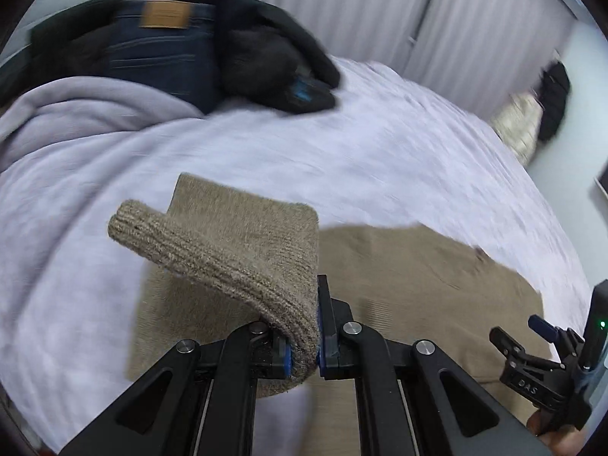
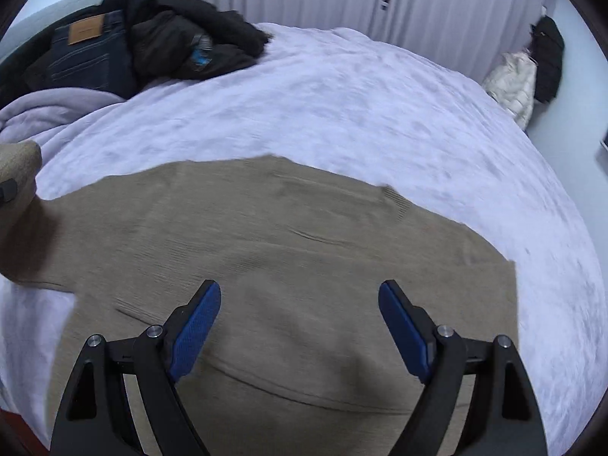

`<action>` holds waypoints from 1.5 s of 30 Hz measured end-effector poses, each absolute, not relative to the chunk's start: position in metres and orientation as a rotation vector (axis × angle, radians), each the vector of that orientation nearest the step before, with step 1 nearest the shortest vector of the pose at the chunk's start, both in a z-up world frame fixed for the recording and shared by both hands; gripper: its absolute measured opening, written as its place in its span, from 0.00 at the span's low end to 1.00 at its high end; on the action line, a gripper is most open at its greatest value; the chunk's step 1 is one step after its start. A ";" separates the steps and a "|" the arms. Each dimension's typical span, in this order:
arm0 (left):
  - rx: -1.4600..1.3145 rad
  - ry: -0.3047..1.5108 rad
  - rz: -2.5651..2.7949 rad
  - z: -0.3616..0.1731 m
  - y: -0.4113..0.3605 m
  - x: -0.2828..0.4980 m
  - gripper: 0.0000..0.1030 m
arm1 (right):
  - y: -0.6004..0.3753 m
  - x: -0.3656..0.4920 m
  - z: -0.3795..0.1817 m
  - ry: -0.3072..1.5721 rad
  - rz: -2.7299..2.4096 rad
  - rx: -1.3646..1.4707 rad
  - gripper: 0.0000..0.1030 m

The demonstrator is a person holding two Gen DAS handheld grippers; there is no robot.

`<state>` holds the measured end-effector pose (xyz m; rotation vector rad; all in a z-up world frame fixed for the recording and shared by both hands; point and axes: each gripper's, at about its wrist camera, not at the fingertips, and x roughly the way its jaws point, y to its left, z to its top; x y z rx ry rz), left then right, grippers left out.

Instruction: Fold small clothes

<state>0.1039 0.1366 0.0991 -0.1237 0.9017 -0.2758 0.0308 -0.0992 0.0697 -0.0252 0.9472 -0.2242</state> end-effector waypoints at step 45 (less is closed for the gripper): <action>-0.023 0.966 -0.377 0.077 -0.040 0.071 0.94 | -0.306 -0.097 0.056 0.779 -0.041 0.501 0.85</action>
